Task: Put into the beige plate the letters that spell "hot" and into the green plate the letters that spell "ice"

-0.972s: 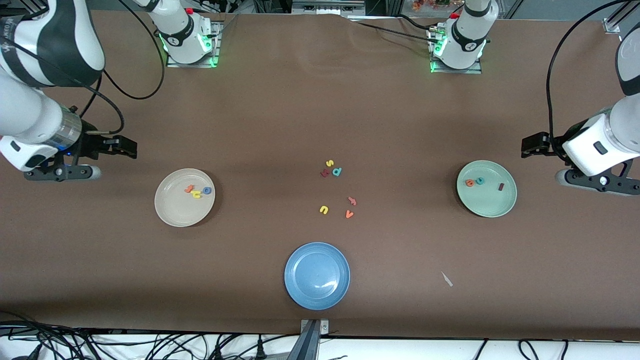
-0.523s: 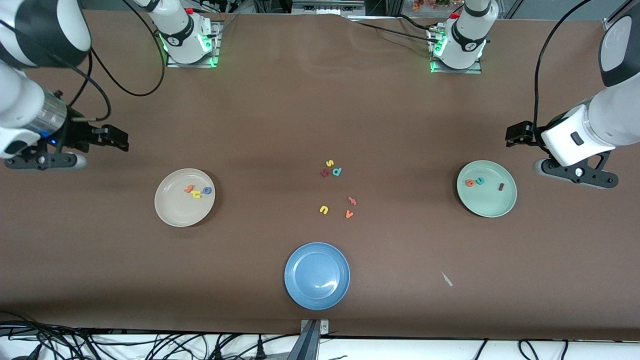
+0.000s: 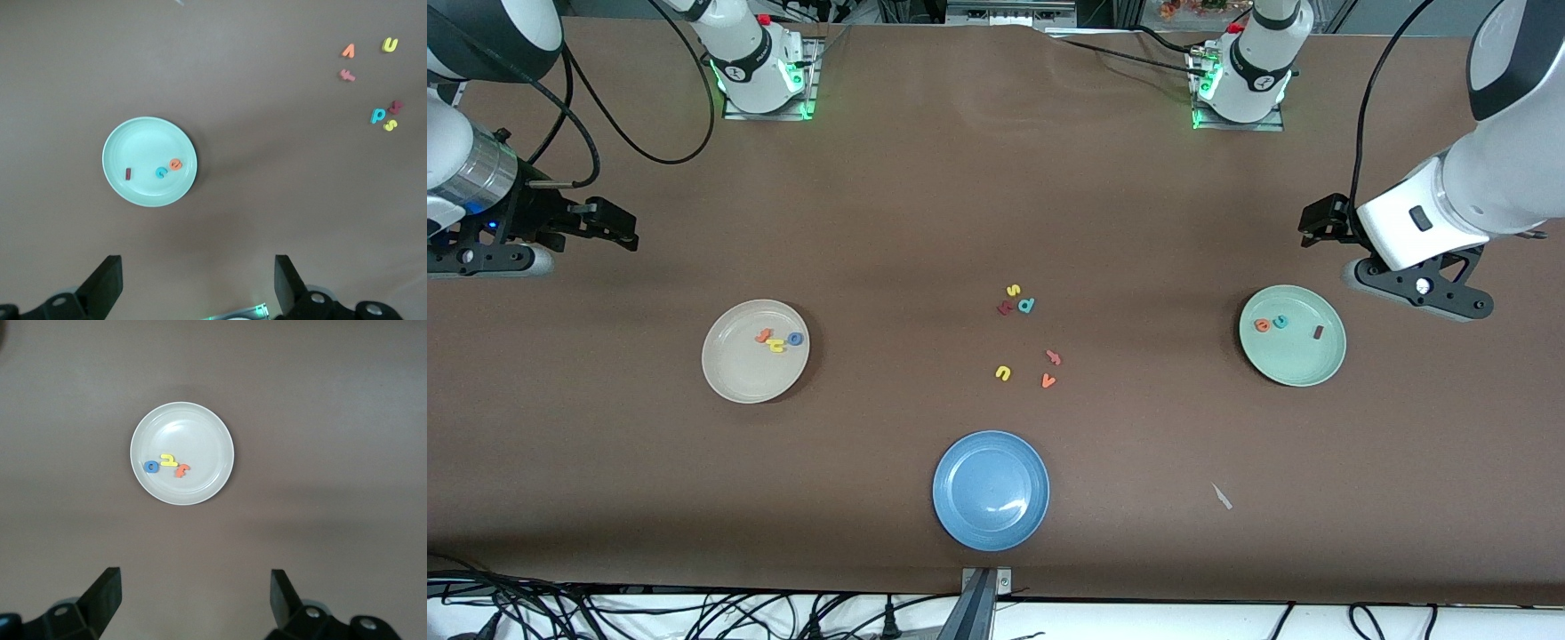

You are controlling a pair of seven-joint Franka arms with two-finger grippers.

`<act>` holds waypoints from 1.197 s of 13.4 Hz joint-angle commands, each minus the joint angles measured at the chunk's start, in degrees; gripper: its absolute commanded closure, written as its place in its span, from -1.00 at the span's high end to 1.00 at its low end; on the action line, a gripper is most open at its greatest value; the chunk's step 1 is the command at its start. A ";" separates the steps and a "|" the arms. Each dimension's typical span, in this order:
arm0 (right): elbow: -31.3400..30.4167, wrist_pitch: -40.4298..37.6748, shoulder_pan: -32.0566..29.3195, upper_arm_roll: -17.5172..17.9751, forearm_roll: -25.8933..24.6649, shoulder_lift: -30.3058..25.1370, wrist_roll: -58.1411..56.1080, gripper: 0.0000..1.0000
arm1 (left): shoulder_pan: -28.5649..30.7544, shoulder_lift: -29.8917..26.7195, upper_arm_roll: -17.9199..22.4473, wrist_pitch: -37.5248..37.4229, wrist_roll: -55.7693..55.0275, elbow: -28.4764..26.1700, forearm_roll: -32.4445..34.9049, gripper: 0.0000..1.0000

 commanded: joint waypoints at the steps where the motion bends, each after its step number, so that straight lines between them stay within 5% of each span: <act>1: 2.25 -0.43 -0.04 0.15 -0.29 1.24 -0.83 0.97 | 0.38 -0.15 0.05 -1.39 0.61 0.80 1.17 1.00; 16: 5.68 -2.09 -0.04 0.06 -1.79 1.77 -0.21 0.99 | 5.73 0.29 1.46 -1.47 0.61 0.45 1.52 1.00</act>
